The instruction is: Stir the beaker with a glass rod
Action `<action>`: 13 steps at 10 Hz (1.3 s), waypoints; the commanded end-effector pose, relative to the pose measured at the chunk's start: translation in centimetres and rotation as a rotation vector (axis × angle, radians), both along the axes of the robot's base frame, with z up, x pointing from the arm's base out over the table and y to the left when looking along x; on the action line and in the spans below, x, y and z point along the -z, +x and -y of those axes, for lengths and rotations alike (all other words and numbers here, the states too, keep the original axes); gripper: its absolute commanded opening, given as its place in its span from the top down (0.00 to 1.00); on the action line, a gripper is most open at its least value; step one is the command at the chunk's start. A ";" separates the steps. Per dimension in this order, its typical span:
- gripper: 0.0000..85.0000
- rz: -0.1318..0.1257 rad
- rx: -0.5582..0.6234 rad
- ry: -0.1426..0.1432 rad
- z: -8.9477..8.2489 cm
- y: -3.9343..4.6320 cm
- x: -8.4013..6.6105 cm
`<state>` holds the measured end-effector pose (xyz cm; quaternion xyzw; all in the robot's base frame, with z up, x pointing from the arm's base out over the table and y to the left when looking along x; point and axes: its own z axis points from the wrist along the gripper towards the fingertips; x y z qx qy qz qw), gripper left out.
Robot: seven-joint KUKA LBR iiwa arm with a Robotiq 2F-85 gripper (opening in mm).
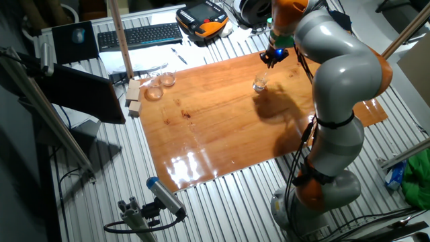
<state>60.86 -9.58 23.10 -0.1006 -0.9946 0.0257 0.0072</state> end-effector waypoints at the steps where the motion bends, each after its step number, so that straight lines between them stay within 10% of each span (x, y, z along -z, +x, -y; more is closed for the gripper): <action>1: 1.00 -0.001 0.007 0.003 0.1 -0.04 0.0; 9: 1.00 0.006 0.074 0.088 1.2 -0.11 0.1; 13: 1.00 0.039 0.058 0.065 1.1 0.04 -0.2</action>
